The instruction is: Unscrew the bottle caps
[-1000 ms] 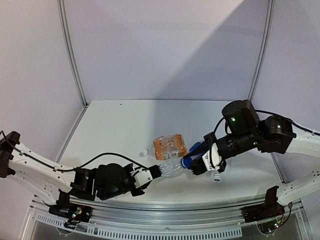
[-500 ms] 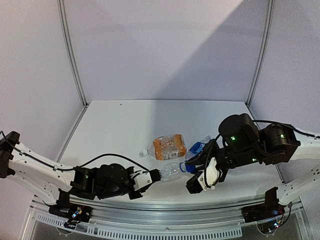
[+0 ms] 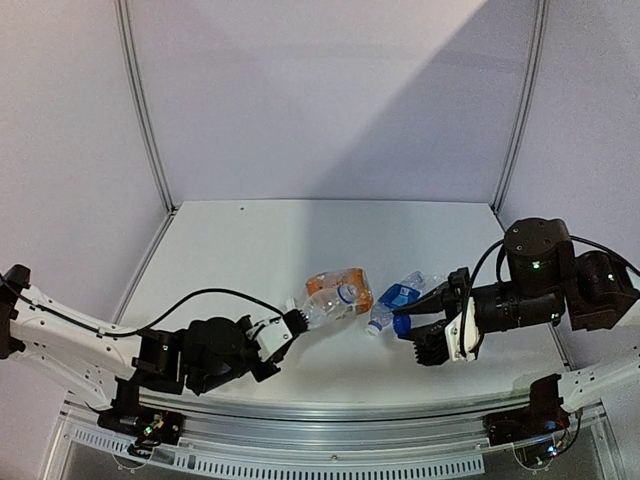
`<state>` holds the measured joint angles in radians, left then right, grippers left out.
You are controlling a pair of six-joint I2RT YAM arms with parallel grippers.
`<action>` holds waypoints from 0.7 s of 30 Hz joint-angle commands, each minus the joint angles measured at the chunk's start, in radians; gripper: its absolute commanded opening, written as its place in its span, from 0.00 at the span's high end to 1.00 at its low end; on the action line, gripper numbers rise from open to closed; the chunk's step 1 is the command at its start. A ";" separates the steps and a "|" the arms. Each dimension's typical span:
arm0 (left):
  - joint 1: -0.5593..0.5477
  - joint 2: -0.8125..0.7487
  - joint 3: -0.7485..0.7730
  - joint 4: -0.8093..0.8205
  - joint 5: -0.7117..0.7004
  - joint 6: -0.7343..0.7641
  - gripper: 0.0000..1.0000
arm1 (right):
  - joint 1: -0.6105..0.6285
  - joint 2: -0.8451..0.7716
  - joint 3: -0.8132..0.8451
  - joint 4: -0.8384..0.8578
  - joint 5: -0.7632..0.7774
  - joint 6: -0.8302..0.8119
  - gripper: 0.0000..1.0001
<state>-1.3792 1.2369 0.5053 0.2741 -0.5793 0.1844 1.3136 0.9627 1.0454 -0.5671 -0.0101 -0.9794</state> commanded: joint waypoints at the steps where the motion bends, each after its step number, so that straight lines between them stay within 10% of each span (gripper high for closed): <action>1: 0.035 -0.076 -0.046 0.074 -0.208 -0.029 1.00 | 0.004 -0.021 -0.107 0.119 0.094 0.299 0.92; 9: 0.045 -0.285 -0.139 0.182 -0.308 -0.027 1.00 | -0.019 0.280 0.013 -0.011 0.366 0.809 1.00; 21: 0.049 -0.447 -0.193 0.215 -0.415 -0.026 1.00 | -0.132 0.923 0.360 -0.200 0.095 1.004 1.00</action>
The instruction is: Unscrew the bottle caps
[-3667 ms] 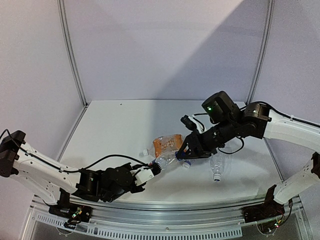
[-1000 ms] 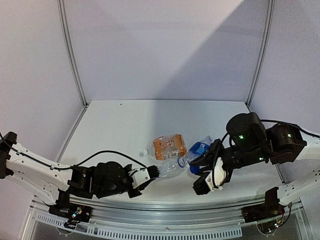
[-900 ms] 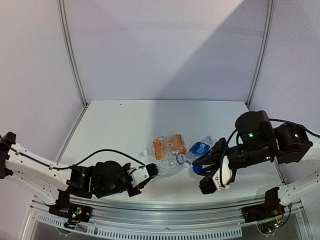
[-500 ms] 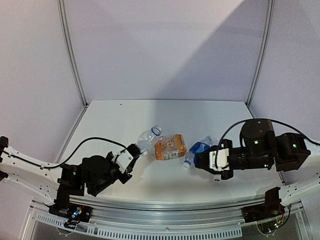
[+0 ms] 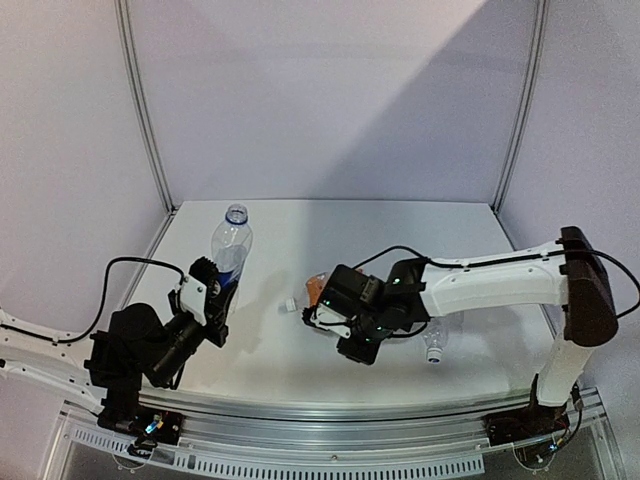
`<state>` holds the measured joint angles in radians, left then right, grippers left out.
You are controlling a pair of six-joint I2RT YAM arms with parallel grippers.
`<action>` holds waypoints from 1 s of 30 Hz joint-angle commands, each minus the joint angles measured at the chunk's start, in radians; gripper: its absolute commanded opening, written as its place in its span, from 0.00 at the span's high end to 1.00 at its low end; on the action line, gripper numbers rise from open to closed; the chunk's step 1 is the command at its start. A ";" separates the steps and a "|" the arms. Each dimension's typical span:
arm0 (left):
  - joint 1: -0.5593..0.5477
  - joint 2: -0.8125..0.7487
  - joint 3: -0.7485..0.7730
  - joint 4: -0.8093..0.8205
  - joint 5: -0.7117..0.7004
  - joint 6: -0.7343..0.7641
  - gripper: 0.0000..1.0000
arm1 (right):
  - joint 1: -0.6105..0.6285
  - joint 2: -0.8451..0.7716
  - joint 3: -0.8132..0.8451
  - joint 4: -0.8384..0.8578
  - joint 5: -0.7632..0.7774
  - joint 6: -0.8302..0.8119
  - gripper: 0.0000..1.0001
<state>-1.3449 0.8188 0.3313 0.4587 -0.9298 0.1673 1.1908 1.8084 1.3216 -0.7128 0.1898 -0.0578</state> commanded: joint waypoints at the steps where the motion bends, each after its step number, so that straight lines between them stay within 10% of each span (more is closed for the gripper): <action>1: 0.015 -0.036 -0.021 0.032 -0.076 -0.010 1.00 | -0.011 0.097 0.106 -0.048 -0.119 0.084 1.00; 19: 0.015 -0.158 -0.074 0.085 -0.106 -0.002 1.00 | -0.028 0.321 0.292 -0.103 -0.299 0.122 1.00; 30: 0.015 -0.096 -0.063 0.093 -0.090 0.005 1.00 | -0.027 0.307 0.231 -0.059 -0.337 0.120 0.60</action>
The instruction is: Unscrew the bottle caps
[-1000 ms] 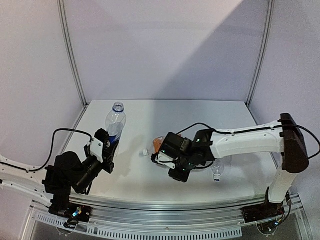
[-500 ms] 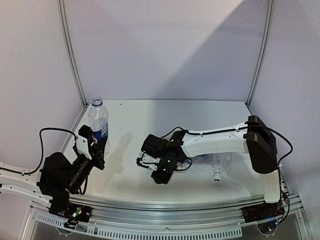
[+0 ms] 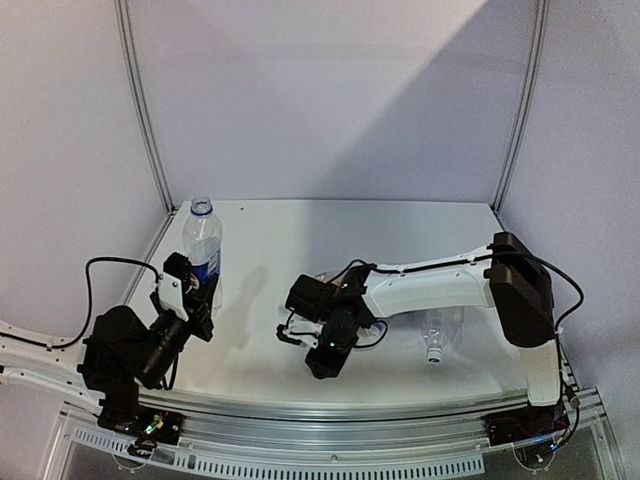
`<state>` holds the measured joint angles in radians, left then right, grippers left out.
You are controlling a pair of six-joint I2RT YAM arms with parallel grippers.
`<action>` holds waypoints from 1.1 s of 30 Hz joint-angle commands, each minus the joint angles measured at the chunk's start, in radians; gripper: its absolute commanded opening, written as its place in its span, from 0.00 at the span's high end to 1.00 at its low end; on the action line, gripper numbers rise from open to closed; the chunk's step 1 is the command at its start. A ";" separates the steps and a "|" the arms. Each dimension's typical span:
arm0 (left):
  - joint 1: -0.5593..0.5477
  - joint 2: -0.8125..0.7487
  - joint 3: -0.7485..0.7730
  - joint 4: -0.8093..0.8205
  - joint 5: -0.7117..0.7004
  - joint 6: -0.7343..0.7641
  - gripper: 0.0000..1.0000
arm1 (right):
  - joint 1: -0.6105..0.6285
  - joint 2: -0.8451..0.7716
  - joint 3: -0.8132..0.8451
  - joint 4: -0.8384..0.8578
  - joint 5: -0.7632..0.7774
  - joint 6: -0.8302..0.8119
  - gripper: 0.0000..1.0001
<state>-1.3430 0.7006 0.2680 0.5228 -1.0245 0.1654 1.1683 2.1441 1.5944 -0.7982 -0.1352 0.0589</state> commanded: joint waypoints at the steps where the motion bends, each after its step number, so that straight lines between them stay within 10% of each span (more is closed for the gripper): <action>1: 0.013 0.028 0.002 0.028 0.006 0.006 1.00 | -0.005 -0.055 -0.050 0.037 -0.007 0.003 0.58; 12: 0.013 0.023 -0.004 0.018 0.047 -0.022 1.00 | -0.019 -0.320 -0.035 0.041 0.068 -0.023 0.50; 23: 0.016 0.171 0.037 0.008 0.289 -0.071 1.00 | -0.040 -0.759 -0.341 0.660 -0.111 0.074 0.47; 33: 0.016 0.251 0.068 -0.011 0.425 -0.099 1.00 | -0.040 -0.718 -0.311 0.789 -0.126 0.133 0.37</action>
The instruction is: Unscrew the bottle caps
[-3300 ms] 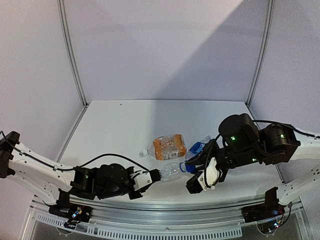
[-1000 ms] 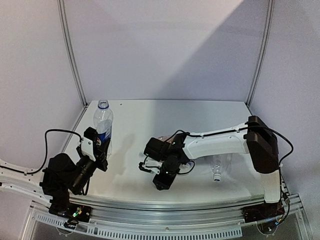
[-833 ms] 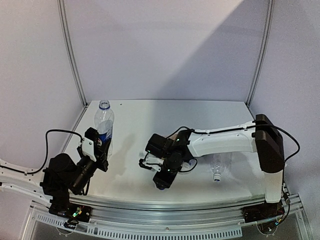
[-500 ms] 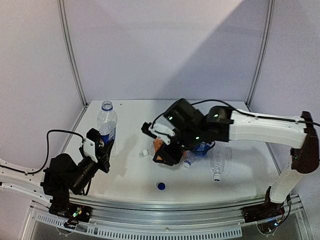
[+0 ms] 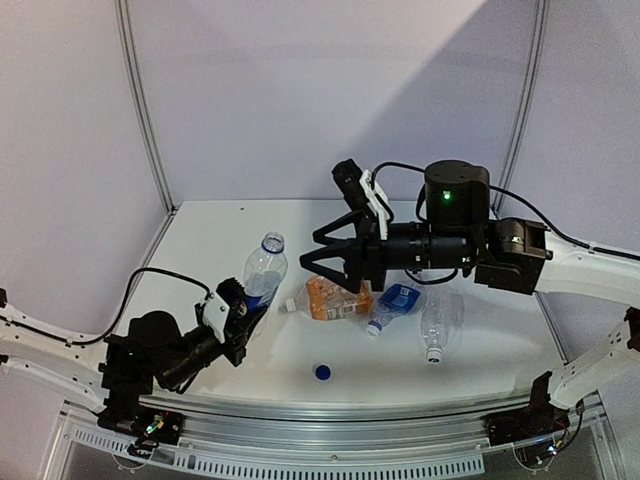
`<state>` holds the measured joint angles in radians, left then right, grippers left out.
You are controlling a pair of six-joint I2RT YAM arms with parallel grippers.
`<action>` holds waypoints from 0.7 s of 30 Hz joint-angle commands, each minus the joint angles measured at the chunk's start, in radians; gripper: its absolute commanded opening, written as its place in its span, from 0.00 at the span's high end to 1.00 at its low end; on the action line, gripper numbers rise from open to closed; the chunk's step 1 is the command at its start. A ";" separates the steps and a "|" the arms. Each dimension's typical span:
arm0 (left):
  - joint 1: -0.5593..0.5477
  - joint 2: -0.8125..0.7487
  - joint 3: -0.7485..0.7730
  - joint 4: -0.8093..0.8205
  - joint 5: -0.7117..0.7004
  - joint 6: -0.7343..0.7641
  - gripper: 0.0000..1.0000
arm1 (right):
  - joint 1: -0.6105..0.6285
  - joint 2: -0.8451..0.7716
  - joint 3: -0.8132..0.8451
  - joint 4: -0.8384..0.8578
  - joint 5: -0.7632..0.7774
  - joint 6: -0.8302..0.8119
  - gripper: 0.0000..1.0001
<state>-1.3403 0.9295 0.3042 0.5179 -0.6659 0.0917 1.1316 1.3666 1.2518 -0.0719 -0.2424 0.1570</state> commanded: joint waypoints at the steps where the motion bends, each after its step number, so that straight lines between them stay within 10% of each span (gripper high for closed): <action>1: 0.013 0.030 0.036 -0.010 0.064 -0.028 1.00 | -0.004 0.075 0.037 0.092 -0.022 0.045 0.37; 21: 0.012 0.058 0.059 -0.029 -0.040 -0.038 1.00 | 0.019 0.218 0.089 0.130 0.143 0.216 0.53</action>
<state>-1.3403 1.0080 0.3462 0.4915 -0.6891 0.0582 1.1439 1.5547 1.3159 0.0734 -0.1490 0.3630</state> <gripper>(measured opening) 0.204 0.517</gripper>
